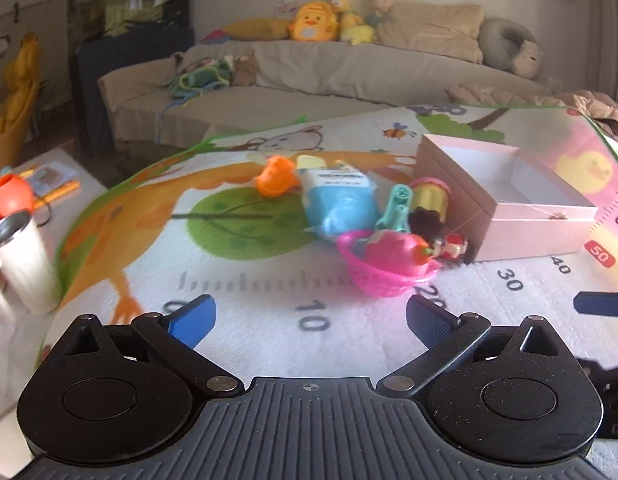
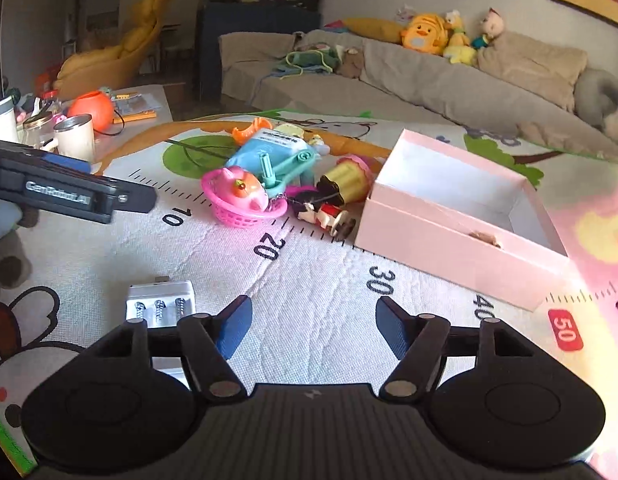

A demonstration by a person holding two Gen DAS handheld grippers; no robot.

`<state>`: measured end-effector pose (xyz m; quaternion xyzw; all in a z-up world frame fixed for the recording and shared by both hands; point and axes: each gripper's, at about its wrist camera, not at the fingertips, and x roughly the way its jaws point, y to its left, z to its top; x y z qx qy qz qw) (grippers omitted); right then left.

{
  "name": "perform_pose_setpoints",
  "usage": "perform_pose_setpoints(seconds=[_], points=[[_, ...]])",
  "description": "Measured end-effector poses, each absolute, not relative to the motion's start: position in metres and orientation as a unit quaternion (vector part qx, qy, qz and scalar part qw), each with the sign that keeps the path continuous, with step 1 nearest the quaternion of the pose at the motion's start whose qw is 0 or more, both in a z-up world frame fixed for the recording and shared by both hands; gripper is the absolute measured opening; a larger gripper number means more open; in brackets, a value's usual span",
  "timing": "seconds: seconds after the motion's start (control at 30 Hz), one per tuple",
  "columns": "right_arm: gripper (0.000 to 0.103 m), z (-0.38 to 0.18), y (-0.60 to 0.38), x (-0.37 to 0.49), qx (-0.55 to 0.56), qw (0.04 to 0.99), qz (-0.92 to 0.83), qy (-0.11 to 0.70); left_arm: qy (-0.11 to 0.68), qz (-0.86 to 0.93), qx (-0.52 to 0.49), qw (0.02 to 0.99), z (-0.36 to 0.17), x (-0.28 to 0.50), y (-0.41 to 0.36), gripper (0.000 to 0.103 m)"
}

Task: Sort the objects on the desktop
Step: 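Grasp the pink pig figurine with the right tool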

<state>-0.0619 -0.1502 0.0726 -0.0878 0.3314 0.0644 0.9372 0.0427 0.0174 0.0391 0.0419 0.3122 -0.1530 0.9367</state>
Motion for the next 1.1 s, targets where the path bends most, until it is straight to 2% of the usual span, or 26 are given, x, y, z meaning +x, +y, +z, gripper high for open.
perform_pose_setpoints(seconds=[0.17, 0.2, 0.23, 0.27, 0.3, 0.33, 0.4, 0.5, 0.53, 0.63, 0.73, 0.87, 1.07, 1.1], points=[[0.074, 0.068, -0.151, -0.077, -0.07, 0.935, 0.099, 0.334, 0.331, -0.153, 0.073, 0.928, 0.025, 0.083, -0.033, 0.103], [0.074, 0.07, -0.149, -0.08, -0.068, 0.936, 0.106, 0.329, 0.329, -0.159, 0.075, 0.928, 0.025, 0.085, -0.035, 0.096], [0.076, 0.071, -0.148, -0.084, -0.07, 0.937, 0.112, 0.323, 0.328, -0.176, 0.07, 0.926, 0.026, 0.084, -0.034, 0.083], [0.078, 0.073, -0.147, -0.087, -0.073, 0.939, 0.116, 0.317, 0.328, -0.188, 0.064, 0.924, 0.029, 0.082, -0.031, 0.078], [0.08, 0.074, -0.145, -0.09, -0.077, 0.94, 0.118, 0.312, 0.323, -0.187, 0.064, 0.926, 0.033, 0.08, -0.027, 0.067], [0.083, 0.074, -0.144, -0.091, -0.081, 0.941, 0.119, 0.308, 0.312, -0.189, 0.065, 0.929, 0.041, 0.077, -0.023, 0.052], [0.085, 0.073, -0.142, -0.09, -0.083, 0.939, 0.125, 0.308, 0.28, -0.174, 0.07, 0.942, 0.059, 0.074, -0.014, 0.043], [0.085, 0.071, -0.135, -0.083, -0.077, 0.938, 0.126, 0.314, 0.256, -0.13, 0.053, 0.957, 0.082, 0.079, 0.008, 0.047], [0.085, 0.071, -0.132, -0.082, -0.075, 0.938, 0.129, 0.311, 0.258, -0.113, 0.049, 0.958, 0.086, 0.081, 0.016, 0.058], [0.085, 0.076, -0.119, -0.084, -0.083, 0.941, 0.142, 0.295, 0.269, -0.083, 0.053, 0.958, 0.079, 0.079, 0.036, 0.079], [0.083, 0.087, -0.11, -0.077, -0.107, 0.946, 0.133, 0.275, 0.298, -0.079, 0.053, 0.95, 0.06, 0.07, 0.053, 0.086], [0.063, 0.112, -0.106, -0.032, -0.085, 0.949, 0.134, 0.27, 0.322, -0.087, 0.045, 0.942, 0.036, 0.054, 0.066, 0.094], [0.062, 0.098, -0.085, 0.059, -0.057, 0.931, 0.153, 0.326, 0.339, -0.127, 0.058, 0.93, 0.022, 0.039, 0.069, 0.097], [0.057, 0.092, -0.082, 0.07, -0.055, 0.924, 0.153, 0.346, 0.339, -0.135, 0.059, 0.929, 0.022, 0.037, 0.069, 0.098]])
